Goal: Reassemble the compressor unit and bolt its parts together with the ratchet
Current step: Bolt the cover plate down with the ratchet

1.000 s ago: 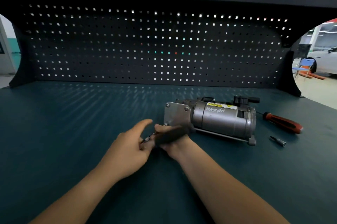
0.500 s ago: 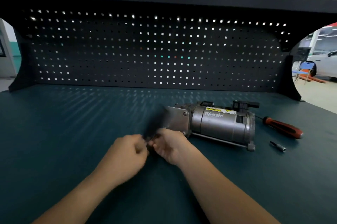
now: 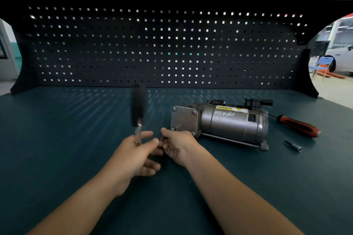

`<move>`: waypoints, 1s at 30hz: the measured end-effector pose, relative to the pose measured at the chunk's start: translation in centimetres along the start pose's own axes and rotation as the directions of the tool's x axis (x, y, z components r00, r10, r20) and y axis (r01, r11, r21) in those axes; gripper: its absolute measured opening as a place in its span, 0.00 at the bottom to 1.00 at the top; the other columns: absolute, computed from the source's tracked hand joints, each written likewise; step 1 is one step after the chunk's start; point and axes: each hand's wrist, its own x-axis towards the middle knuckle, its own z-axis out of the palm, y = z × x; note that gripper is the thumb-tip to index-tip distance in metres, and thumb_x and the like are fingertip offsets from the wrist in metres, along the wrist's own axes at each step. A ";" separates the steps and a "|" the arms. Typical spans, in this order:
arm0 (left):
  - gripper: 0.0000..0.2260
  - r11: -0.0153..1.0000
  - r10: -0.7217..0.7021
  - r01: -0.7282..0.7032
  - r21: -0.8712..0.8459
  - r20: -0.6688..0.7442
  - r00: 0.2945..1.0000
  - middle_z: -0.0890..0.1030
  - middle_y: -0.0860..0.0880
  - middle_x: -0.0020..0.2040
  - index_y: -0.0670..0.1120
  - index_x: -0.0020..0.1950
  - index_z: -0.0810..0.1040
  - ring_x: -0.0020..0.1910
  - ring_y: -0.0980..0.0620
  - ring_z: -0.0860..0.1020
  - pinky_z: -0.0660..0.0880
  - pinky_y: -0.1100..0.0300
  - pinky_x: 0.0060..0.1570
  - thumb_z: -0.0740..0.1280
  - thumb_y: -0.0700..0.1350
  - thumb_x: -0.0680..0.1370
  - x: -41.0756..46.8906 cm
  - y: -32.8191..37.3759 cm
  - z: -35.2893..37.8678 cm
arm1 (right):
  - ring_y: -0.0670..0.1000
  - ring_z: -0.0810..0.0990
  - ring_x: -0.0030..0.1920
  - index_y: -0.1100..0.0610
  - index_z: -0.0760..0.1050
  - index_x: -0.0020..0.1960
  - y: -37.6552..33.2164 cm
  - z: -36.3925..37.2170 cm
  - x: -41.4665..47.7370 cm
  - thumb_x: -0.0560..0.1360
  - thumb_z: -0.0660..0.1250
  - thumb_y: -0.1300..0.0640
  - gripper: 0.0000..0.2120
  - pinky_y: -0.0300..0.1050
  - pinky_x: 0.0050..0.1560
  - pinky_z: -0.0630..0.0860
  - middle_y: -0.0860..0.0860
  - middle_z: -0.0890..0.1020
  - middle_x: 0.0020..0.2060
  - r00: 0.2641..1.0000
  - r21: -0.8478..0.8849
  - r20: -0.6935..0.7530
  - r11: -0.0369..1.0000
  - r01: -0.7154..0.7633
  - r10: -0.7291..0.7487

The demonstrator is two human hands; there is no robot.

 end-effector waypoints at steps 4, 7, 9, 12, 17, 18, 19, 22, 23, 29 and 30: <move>0.21 0.823 -0.344 0.365 -0.435 0.129 0.930 0.80 0.42 0.27 0.36 0.39 0.79 0.15 0.55 0.71 0.67 0.69 0.13 0.58 0.51 0.80 0.0 1.3 -1.0 | 0.46 0.71 0.18 0.63 0.70 0.42 0.0 0.2 -0.1 0.78 0.63 0.59 0.08 0.35 0.20 0.68 0.54 0.76 0.26 1.000 -0.046 -0.020 0.999 0.008 -0.009; 0.19 0.824 -0.364 0.380 -0.421 0.120 0.923 0.71 0.49 0.21 0.38 0.36 0.75 0.13 0.58 0.64 0.59 0.73 0.12 0.59 0.50 0.79 0.5 1.3 -1.8 | 0.44 0.72 0.16 0.62 0.70 0.41 0.0 0.1 -0.4 0.78 0.63 0.57 0.10 0.32 0.17 0.65 0.54 0.77 0.26 1.000 -0.096 0.006 0.995 0.000 0.000; 0.12 0.937 -0.269 0.279 -0.212 0.077 0.960 0.68 0.50 0.20 0.41 0.40 0.72 0.14 0.58 0.61 0.57 0.72 0.14 0.59 0.47 0.79 0.7 1.2 -1.7 | 0.44 0.72 0.16 0.61 0.70 0.39 0.0 0.1 -0.4 0.77 0.65 0.56 0.12 0.32 0.17 0.66 0.53 0.77 0.23 1.000 -0.101 -0.001 0.995 0.015 -0.015; 0.10 0.898 0.137 -0.127 0.421 0.006 0.991 0.71 0.51 0.20 0.42 0.40 0.75 0.17 0.56 0.65 0.62 0.65 0.18 0.61 0.46 0.78 0.7 0.1 -1.6 | 0.45 0.73 0.17 0.61 0.70 0.39 0.3 0.2 -0.3 0.75 0.68 0.57 0.11 0.32 0.18 0.67 0.50 0.76 0.18 0.998 -0.106 -0.032 0.993 0.045 -0.049; 0.09 0.298 0.518 -0.421 0.857 0.226 0.825 0.79 0.56 0.40 0.55 0.53 0.74 0.41 0.54 0.78 0.72 0.60 0.38 0.64 0.53 0.74 0.2 -0.8 -1.1 | 0.45 0.68 0.13 0.62 0.68 0.35 0.4 0.2 -0.1 0.77 0.65 0.58 0.14 0.33 0.17 0.63 0.50 0.71 0.14 0.998 -0.164 -0.020 0.985 0.056 -0.060; 0.11 0.314 0.534 -0.424 0.850 0.211 0.819 0.78 0.58 0.39 0.56 0.54 0.74 0.42 0.54 0.78 0.72 0.60 0.39 0.65 0.54 0.73 0.2 -0.8 -1.0 | 0.46 0.67 0.13 0.63 0.68 0.35 0.4 0.2 -0.1 0.77 0.64 0.59 0.15 0.32 0.16 0.61 0.52 0.71 0.15 0.998 -0.166 -0.029 0.985 0.049 -0.054; 0.11 0.382 0.542 -0.423 0.822 0.171 0.823 0.77 0.59 0.37 0.55 0.54 0.75 0.41 0.54 0.78 0.71 0.60 0.38 0.66 0.54 0.73 0.3 -0.8 -0.9 | 0.47 0.67 0.14 0.64 0.67 0.35 0.3 0.2 -0.1 0.78 0.63 0.59 0.15 0.31 0.16 0.61 0.55 0.71 0.18 0.998 -0.152 -0.032 0.987 0.043 -0.048; 0.13 0.694 0.422 -0.340 0.635 0.025 0.906 0.75 0.57 0.33 0.51 0.51 0.76 0.33 0.58 0.75 0.68 0.64 0.31 0.68 0.56 0.71 0.3 -0.6 -0.6 | 0.48 0.72 0.21 0.62 0.70 0.40 0.2 0.4 -0.1 0.79 0.59 0.61 0.11 0.35 0.18 0.66 0.56 0.74 0.31 1.000 -0.039 -0.018 0.999 0.004 -0.005; 0.15 0.805 0.331 -0.281 0.522 -0.002 0.944 0.76 0.55 0.30 0.49 0.51 0.76 0.29 0.57 0.73 0.67 0.65 0.28 0.67 0.58 0.71 0.2 -0.5 -0.4 | 0.47 0.72 0.21 0.60 0.71 0.42 0.2 0.5 -0.1 0.79 0.59 0.60 0.09 0.35 0.19 0.65 0.54 0.74 0.30 1.000 -0.053 -0.021 0.998 -0.014 0.013; 0.24 0.883 -0.264 0.261 -0.391 0.046 0.963 0.72 0.48 0.22 0.45 0.51 0.75 0.15 0.56 0.65 0.62 0.70 0.16 0.54 0.64 0.77 0.1 0.5 -0.6 | 0.44 0.68 0.16 0.58 0.68 0.41 -0.1 0.5 -0.3 0.79 0.60 0.57 0.09 0.30 0.19 0.61 0.52 0.75 0.27 0.998 -0.190 -0.050 0.981 -0.042 0.033; 0.25 0.851 -0.287 0.279 -0.445 0.051 0.957 0.72 0.48 0.22 0.43 0.51 0.75 0.15 0.56 0.64 0.61 0.71 0.16 0.54 0.63 0.78 0.2 0.7 -0.9 | 0.45 0.68 0.17 0.58 0.68 0.41 -0.1 0.5 -0.3 0.79 0.60 0.56 0.09 0.31 0.19 0.62 0.53 0.76 0.29 0.998 -0.199 -0.048 0.979 -0.047 0.038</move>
